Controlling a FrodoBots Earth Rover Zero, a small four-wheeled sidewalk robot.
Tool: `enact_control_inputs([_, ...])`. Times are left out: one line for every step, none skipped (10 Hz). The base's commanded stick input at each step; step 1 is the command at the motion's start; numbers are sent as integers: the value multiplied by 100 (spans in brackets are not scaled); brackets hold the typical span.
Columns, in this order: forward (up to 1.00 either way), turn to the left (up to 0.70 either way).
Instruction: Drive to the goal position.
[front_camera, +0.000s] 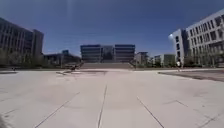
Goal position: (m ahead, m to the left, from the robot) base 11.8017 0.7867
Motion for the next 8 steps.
enact_control_inputs([43,0])
enact_control_inputs([43,0])
enact_control_inputs([43,0])
enact_control_inputs([43,0])
enact_control_inputs([43,0])
enact_control_inputs([43,0])
enact_control_inputs([43,0])
enact_control_inputs([43,0])
